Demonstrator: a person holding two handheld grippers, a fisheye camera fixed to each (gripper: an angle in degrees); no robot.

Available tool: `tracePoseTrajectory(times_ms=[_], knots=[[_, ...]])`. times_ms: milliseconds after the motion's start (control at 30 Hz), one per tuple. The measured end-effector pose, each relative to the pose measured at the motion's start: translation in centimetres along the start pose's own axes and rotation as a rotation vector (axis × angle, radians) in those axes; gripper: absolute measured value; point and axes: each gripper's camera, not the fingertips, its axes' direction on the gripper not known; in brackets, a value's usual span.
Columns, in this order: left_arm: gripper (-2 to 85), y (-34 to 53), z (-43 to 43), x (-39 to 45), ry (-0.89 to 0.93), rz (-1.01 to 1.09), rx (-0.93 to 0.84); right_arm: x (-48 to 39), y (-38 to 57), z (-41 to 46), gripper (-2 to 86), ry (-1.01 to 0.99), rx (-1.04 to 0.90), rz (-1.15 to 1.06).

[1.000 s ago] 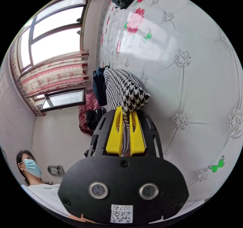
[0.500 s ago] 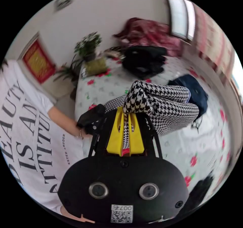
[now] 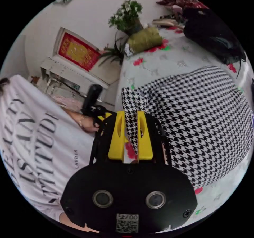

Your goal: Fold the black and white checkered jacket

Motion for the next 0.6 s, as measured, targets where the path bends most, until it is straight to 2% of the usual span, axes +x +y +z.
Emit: tracePoseTrajectory(times_ms=[67,133,167,233,300,400,433,467,500,600], knots=[[23.1,-1.7,-0.5,-1.7,0.177,-0.082,0.059,2.5,2.1,-6.6,12.3,0.020,0.185,0.089],[25.3,-2.4,-0.8,-3.1,0.257,-0.143,0.096,7.0,5.2,-12.3,15.8,0.140,0.331,0.266],[25.8,-2.7,-0.9,-3.4,0.264,-0.154,0.104,10.8,7.6,-15.3,17.9,0.225,0.373,0.407],[25.9,-4.0,-0.7,-4.1,0.255,-0.160,0.072,16.9,11.7,-18.5,19.6,0.238,0.425,0.605],[24.7,-5.3,-0.4,-4.4,0.235,-0.157,0.038,23.9,15.8,-19.8,20.0,0.110,0.472,0.753],[19.5,-7.8,-0.1,-5.9,0.203,-0.179,-0.032,29.7,17.3,-17.8,18.9,-0.024,0.447,0.814],[17.7,-8.6,-0.1,-6.3,0.210,-0.173,-0.050,30.6,17.3,-17.2,18.3,-0.057,0.436,0.818],[16.7,-9.1,-0.1,-6.5,0.212,-0.169,-0.056,31.1,17.8,-17.7,17.1,0.014,0.457,0.863],[14.8,-10.0,-0.2,-6.5,0.213,-0.150,-0.071,31.4,18.0,-18.1,15.7,-0.032,0.524,0.787],[11.0,-12.3,-0.7,-5.1,0.169,-0.076,-0.094,33.1,19.8,-19.2,12.8,-0.205,0.632,0.834]])
